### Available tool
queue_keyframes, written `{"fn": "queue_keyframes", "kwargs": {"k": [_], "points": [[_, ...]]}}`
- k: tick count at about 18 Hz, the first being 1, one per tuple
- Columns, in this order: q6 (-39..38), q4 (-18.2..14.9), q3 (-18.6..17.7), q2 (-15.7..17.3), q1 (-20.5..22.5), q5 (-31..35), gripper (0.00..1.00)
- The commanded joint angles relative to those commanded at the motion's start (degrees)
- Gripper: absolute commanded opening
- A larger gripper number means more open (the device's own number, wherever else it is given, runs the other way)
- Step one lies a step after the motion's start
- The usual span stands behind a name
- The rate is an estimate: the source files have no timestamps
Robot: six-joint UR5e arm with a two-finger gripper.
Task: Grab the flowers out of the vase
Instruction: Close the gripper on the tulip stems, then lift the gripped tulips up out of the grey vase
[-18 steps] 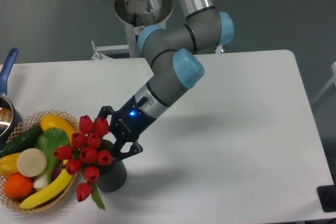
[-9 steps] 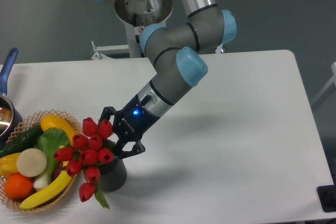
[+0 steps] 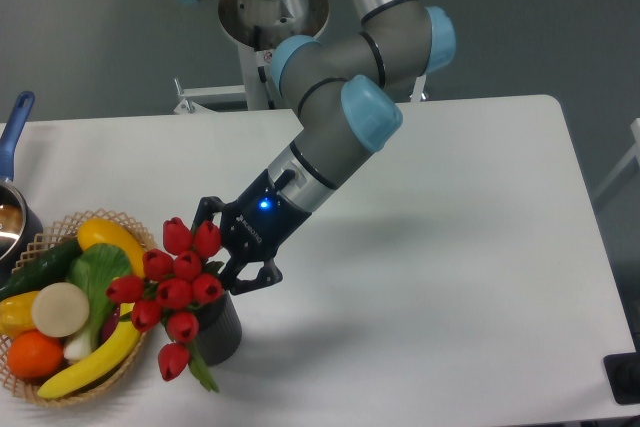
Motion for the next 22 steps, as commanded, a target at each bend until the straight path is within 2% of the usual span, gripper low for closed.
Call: {"fn": "queue_keyframes", "kwargs": {"k": [5,13,22], "points": [[-2.81,0.0,-0.17,2.37,0.44,-2.29,0.38],[-3.78,0.0,0.79,3.78,0.44,-3.44,0.37],[-8.26,0.09,5.97,3.78,0.53,-3.61,0.38]]}}
